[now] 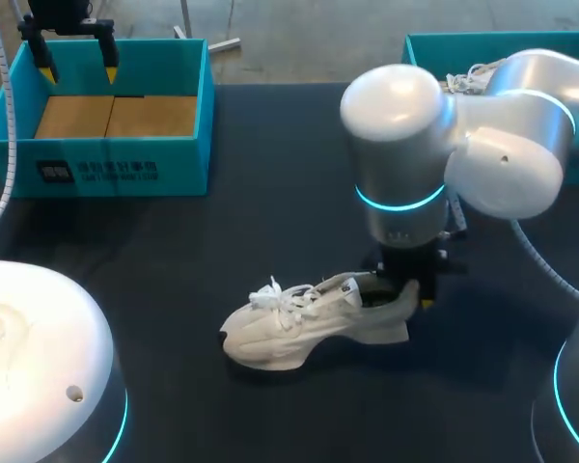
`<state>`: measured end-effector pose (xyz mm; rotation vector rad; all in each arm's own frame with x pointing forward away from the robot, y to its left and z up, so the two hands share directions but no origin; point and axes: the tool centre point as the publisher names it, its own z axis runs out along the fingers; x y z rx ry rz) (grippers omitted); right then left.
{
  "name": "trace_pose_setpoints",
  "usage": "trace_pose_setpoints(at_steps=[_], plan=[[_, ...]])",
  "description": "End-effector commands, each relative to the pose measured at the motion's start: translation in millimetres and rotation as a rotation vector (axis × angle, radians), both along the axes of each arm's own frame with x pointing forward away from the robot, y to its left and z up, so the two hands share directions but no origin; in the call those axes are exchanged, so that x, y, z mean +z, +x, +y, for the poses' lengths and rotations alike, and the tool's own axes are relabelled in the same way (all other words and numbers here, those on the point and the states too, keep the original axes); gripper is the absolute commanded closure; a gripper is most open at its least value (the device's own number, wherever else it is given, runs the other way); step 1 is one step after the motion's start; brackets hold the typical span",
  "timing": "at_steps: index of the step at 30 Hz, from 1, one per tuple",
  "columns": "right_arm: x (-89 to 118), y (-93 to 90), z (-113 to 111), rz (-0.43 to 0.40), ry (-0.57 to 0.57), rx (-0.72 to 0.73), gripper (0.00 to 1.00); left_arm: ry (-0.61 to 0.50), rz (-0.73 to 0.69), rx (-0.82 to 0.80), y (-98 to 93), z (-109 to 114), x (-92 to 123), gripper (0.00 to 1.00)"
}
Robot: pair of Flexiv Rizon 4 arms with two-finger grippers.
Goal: Take the shoe out of the shoebox, open the shoe tongue, remove and reinsert the insole, then place the shoe into the shoebox
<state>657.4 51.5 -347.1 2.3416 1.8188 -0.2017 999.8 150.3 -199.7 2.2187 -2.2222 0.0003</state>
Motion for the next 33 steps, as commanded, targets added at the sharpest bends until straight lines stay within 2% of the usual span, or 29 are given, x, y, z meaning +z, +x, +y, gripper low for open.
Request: trace_pose_setpoints(at_steps=[1,15,26,33], plan=[[-7,-4.6,8,-0.006,0.005,0.011,1.00,0.000,0.000,0.000,0.0,0,0,0.00],[-19,-6.4,26,0.003,-0.048,-0.009,1.00,0.000,0.000,0.000,0.0,0,0,0.00],[-23,-5.6,36,0.003,-0.039,-0.008,1.00,0.000,0.000,0.000,0.0,0,0,0.00],[-36,-3.2,40,0.014,-0.024,-0.019,1.00,0.000,0.000,0.000,0.0,0,0,0.00]])
